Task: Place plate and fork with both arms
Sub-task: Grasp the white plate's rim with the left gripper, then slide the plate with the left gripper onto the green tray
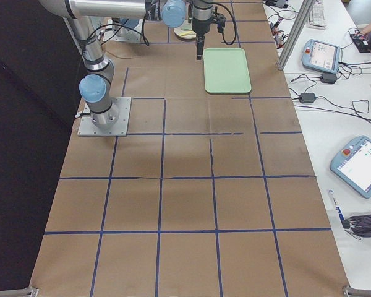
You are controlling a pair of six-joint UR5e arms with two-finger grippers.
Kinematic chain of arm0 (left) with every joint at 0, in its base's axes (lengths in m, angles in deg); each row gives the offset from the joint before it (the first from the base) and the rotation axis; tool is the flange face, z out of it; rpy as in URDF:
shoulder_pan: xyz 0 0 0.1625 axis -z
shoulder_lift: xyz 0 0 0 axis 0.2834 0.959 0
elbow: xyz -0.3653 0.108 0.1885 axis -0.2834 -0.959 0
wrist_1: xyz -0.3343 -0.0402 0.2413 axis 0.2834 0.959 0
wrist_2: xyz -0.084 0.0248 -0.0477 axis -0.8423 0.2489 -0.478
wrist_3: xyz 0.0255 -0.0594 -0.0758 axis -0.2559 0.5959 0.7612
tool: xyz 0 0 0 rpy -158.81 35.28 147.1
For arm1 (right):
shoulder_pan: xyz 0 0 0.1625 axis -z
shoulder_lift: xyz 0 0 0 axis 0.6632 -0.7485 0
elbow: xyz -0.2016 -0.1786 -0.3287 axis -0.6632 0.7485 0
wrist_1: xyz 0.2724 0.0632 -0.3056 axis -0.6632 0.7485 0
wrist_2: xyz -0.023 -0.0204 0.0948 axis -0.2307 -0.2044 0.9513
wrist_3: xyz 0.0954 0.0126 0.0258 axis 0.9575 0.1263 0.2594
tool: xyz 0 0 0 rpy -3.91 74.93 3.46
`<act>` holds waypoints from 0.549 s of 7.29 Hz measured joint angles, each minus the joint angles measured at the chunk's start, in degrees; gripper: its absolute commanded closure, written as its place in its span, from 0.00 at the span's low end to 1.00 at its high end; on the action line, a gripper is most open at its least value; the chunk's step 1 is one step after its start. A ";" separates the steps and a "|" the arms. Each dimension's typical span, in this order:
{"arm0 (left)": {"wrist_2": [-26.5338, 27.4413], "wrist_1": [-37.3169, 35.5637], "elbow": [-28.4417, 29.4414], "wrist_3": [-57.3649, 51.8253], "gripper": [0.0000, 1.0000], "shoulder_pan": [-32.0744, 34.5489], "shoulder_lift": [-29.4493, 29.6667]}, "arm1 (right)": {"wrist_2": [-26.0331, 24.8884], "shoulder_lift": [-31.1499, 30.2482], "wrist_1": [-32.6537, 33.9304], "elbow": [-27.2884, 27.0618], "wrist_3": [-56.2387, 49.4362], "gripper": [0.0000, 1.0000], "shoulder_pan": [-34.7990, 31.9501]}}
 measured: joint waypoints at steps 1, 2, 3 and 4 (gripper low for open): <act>-0.67 0.16 0.14 0.02 1.00 0.10 -0.36 | 0.00 -0.02 0.00 0.00 0.00 0.00 0.00; -1.52 0.50 0.58 0.06 1.00 0.42 -0.70 | 0.00 -0.02 0.00 0.00 0.00 0.00 0.00; -2.59 0.82 1.35 0.08 1.00 0.91 -0.65 | 0.00 -0.01 0.00 0.00 0.00 0.00 0.00; -4.37 1.08 2.36 0.09 1.00 1.51 -0.32 | 0.00 -0.01 0.00 0.00 0.00 0.00 0.00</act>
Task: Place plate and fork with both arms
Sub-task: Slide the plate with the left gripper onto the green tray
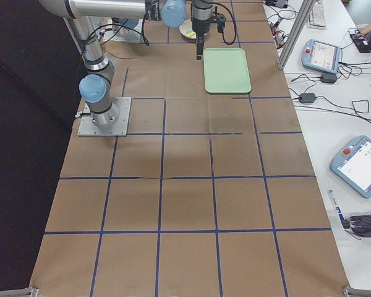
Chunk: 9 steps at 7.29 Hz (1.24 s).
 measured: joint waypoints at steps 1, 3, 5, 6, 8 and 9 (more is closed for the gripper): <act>-1.42 0.14 1.38 0.11 1.00 1.58 0.43 | 0.00 0.00 0.00 0.00 0.00 0.00 0.00; -4.25 1.02 7.96 3.79 1.00 8.71 2.47 | 0.00 0.03 0.00 0.00 0.00 0.00 0.00; -5.90 2.07 18.53 7.77 1.00 17.63 9.11 | 0.00 0.01 -0.04 0.00 0.00 0.00 0.00; -6.10 2.49 24.03 9.69 1.00 22.02 13.36 | 0.00 0.01 -0.02 0.00 0.00 0.00 0.00; -6.23 4.58 33.94 14.29 1.00 29.47 20.64 | 0.00 0.01 -0.02 -0.03 0.00 0.00 0.00; -6.18 6.75 38.29 16.40 1.00 32.42 23.53 | 0.00 -0.01 -0.06 -0.06 0.00 0.00 0.00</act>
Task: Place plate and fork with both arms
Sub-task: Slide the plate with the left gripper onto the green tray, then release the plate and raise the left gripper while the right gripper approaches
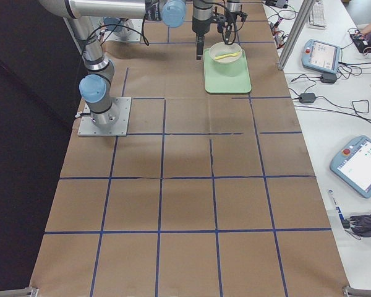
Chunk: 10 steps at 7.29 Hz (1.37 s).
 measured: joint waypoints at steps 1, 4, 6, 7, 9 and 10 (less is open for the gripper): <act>0.11 2.19 2.95 1.05 1.00 1.91 1.99 | 0.00 0.00 0.00 0.00 0.00 0.00 0.00; 0.55 5.02 5.44 1.57 0.99 3.11 4.09 | 0.00 -0.04 0.05 0.01 0.00 0.00 0.00; 0.72 5.17 5.56 1.45 0.89 2.97 4.90 | 0.00 -0.07 0.06 -0.02 0.00 0.00 0.00; 0.75 5.22 5.58 1.49 0.57 2.97 5.04 | 0.00 -0.07 0.04 -0.02 0.00 0.00 0.00; 0.99 5.36 5.58 1.60 0.09 3.01 5.18 | 0.00 -0.07 -0.02 -0.03 0.00 0.00 0.00; 1.14 5.47 5.56 1.66 0.01 3.07 5.01 | 0.00 -0.07 -0.02 -0.03 0.00 0.00 0.00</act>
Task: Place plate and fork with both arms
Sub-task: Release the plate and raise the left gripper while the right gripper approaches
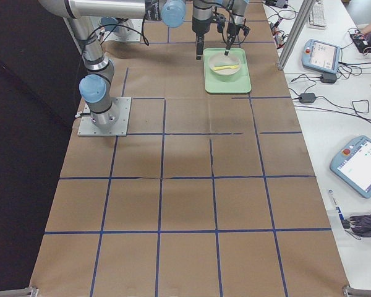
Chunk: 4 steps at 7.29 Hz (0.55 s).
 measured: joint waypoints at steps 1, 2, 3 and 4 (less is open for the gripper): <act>0.14 0.84 0.02 0.12 0.00 0.07 -0.67 | 0.00 0.01 0.00 0.00 0.00 0.00 0.00; 1.29 3.02 0.11 0.23 0.00 0.13 -2.38 | 0.00 0.03 -0.01 0.00 0.00 0.00 0.00; 4.68 6.11 0.16 0.28 0.00 0.23 -5.17 | 0.00 0.06 0.00 0.00 0.00 0.00 0.00; 8.51 10.71 0.20 0.31 0.00 0.32 -8.95 | 0.00 0.05 0.02 0.00 0.00 0.00 0.00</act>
